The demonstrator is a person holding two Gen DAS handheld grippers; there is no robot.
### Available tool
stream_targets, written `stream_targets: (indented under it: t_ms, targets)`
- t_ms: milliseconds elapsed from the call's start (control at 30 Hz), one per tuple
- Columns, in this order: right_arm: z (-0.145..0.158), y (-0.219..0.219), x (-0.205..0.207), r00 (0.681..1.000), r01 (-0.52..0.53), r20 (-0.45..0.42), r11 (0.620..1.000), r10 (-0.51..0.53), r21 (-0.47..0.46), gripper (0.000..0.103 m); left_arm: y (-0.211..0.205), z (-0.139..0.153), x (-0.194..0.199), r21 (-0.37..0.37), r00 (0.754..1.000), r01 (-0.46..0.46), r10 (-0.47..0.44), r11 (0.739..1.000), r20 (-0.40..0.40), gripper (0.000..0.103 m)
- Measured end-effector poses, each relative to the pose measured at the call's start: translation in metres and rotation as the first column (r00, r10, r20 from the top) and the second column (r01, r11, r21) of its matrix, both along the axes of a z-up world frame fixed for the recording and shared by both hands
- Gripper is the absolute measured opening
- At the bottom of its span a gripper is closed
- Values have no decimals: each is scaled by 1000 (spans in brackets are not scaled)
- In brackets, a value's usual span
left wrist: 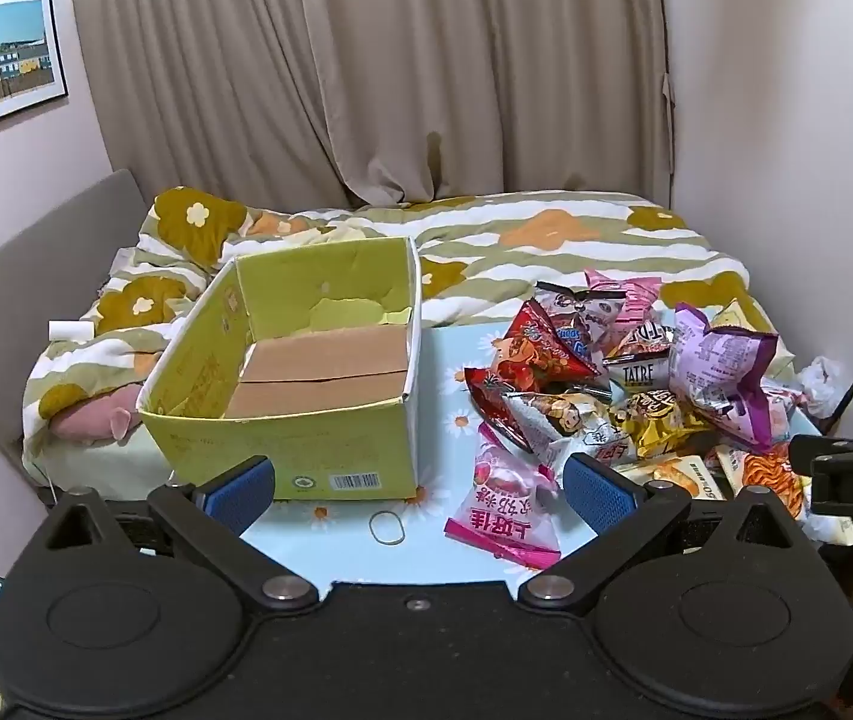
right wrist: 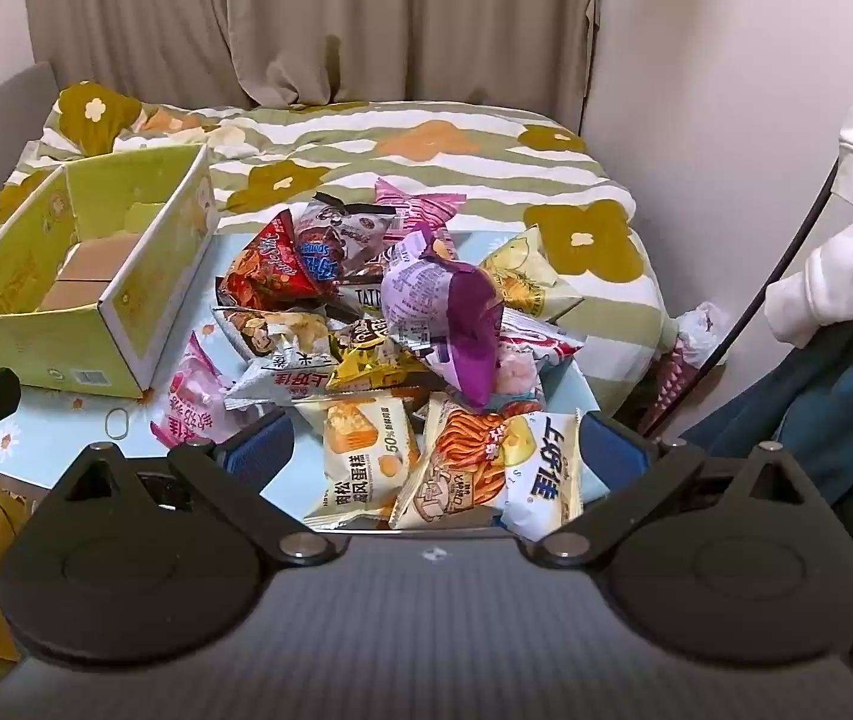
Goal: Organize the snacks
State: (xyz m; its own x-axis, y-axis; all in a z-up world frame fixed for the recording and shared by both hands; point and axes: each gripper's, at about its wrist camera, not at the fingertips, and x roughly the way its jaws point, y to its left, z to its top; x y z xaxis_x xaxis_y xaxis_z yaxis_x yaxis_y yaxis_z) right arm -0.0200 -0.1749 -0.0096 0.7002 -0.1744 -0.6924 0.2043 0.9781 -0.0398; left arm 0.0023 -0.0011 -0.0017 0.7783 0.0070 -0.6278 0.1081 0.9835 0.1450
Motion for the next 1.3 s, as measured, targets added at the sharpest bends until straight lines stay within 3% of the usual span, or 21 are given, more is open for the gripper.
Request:
stream_targets:
  t_ms: [200,1300]
  targets:
    - [0,0,1,1000,1,-4,1000,-1,4,103,1,1,-1,-3,1000,2,-2,1000,30,103]
    - [-3,1,7,1000,24,-9,1000,-24,10,103,1,-1,13,-13,1000,14,-14,1000,15,103]
